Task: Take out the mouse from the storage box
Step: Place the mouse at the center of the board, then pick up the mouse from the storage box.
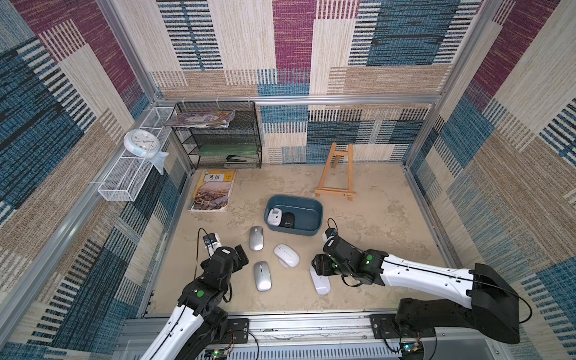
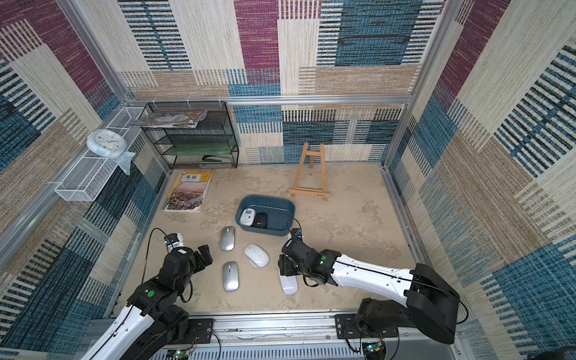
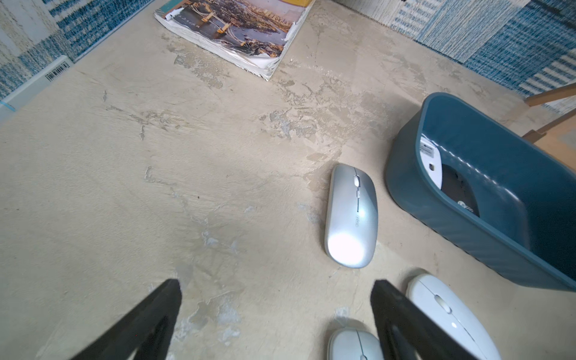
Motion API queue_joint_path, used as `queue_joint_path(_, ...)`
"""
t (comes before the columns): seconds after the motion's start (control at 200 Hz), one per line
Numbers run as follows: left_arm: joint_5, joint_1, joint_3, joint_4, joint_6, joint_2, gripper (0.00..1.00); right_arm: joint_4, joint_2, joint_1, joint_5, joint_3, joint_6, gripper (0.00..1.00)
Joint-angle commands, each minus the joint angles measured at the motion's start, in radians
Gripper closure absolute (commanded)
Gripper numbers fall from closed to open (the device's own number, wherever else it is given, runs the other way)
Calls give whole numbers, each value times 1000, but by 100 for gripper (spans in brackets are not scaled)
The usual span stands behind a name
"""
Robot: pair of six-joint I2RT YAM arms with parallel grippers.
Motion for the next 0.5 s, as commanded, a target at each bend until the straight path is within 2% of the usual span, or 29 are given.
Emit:
queue_joint_path(0.0,56,-1,69,25,-20,122,1,-129,8,0,213,47,-104,25)
queue_joint_path(0.145,245,-2,235,31,-8,328,1,-117,16,-7,322,76,-156,23)
queue_joint_path(0.3,407,-5,446,-30,43,580,1,-40,32,-19,370,71,-183,23)
queue_joint_path(0.386,455,-21,563,-79,75,726,1,10,54,-21,340,80,-174,24)
queue_joint_path(0.496,449,-71,718,-138,114,885,2,87,74,-21,324,62,-162,24)
